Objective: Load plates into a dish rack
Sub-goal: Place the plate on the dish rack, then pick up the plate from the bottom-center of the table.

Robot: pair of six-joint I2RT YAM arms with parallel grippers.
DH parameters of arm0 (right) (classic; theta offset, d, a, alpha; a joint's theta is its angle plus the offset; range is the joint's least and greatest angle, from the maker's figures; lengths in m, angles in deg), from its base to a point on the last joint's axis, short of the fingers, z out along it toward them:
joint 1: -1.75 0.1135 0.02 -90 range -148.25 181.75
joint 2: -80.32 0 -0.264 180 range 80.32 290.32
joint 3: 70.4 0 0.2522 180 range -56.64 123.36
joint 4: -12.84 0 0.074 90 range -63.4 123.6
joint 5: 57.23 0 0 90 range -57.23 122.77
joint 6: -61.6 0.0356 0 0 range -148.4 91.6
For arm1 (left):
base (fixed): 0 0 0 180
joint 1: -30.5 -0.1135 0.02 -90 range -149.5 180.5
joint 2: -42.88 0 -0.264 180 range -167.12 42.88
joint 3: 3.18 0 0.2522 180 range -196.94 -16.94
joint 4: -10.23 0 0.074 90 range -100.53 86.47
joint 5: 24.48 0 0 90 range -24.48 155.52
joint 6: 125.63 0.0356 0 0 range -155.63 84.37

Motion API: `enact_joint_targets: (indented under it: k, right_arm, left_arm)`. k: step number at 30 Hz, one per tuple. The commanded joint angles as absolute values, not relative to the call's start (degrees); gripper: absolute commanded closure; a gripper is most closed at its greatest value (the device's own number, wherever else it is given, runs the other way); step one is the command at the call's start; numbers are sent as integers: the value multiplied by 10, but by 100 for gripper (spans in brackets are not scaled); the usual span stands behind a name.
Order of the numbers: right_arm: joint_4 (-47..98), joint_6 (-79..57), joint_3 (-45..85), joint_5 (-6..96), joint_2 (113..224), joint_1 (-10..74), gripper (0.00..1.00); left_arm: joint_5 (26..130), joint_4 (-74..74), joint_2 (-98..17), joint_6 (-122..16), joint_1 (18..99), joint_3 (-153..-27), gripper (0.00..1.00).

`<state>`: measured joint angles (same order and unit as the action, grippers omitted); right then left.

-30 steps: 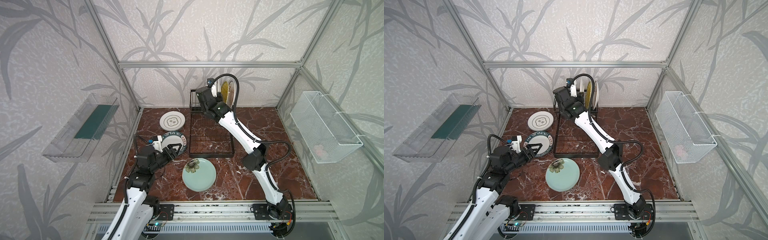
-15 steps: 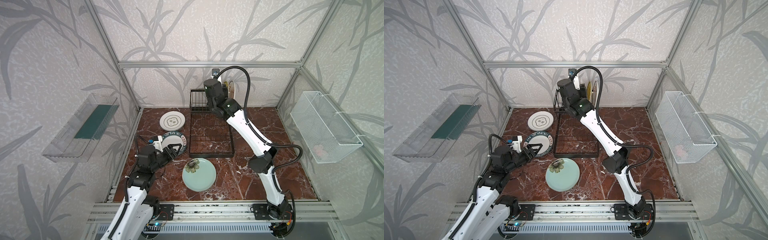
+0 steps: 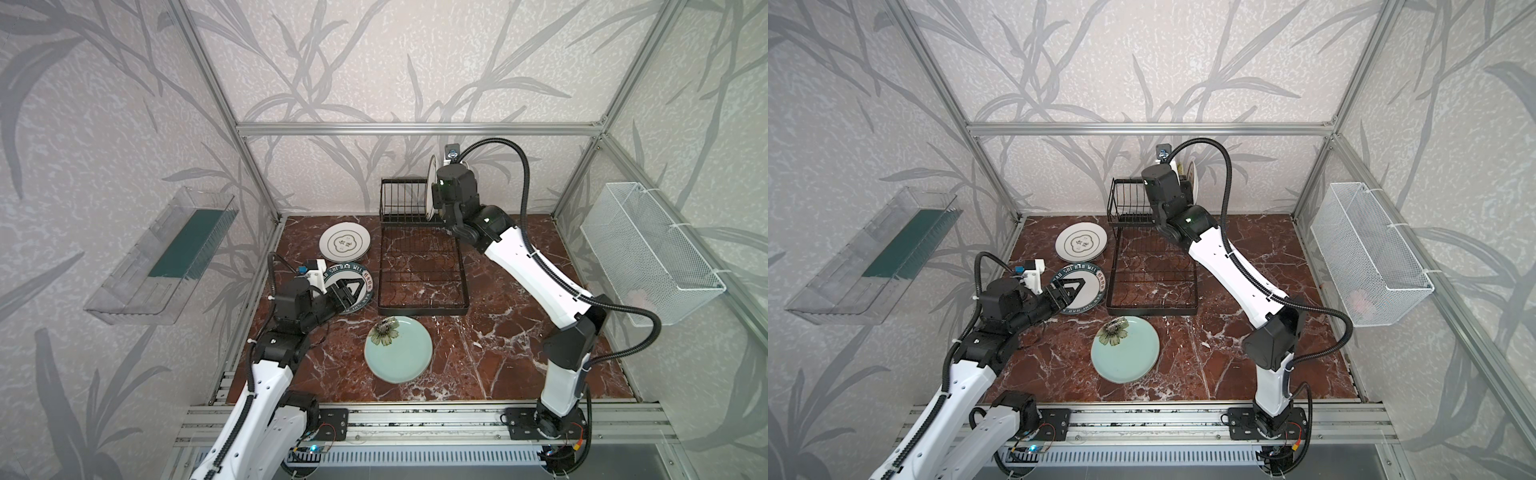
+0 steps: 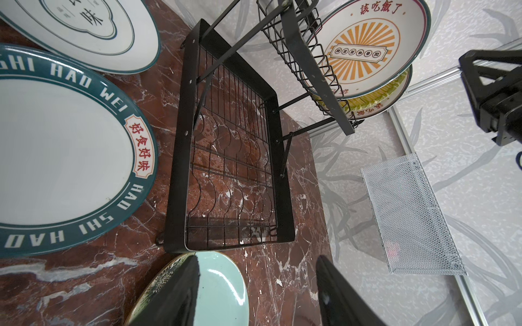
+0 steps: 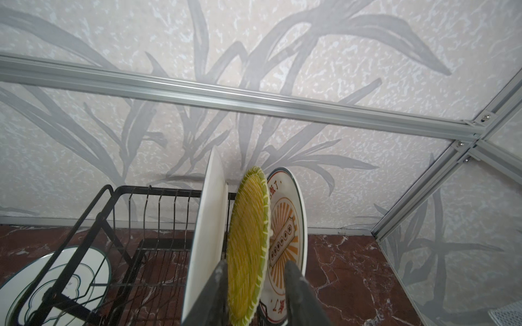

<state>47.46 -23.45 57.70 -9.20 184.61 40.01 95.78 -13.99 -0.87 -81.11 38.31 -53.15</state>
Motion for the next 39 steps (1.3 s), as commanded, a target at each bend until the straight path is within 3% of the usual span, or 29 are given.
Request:
enact_joint_targets:
  k: [1,13,29,39]
  right_arm:
    - [384,-210,487,-28,1765,373,68]
    - [347,-193,237,71,1582,287,74]
    - [339,-119,79,283,1525,250,76]
    - [326,-86,-14,333,1485,251,76]
  left_arm:
    - [960,-162,-19,-775,384,-566,36]
    - [946,-159,-84,-730,384,-621,36]
    - [887,-170,-132,-692,382,-653,36]
    - [837,-168,-138,-673,381,-644,36]
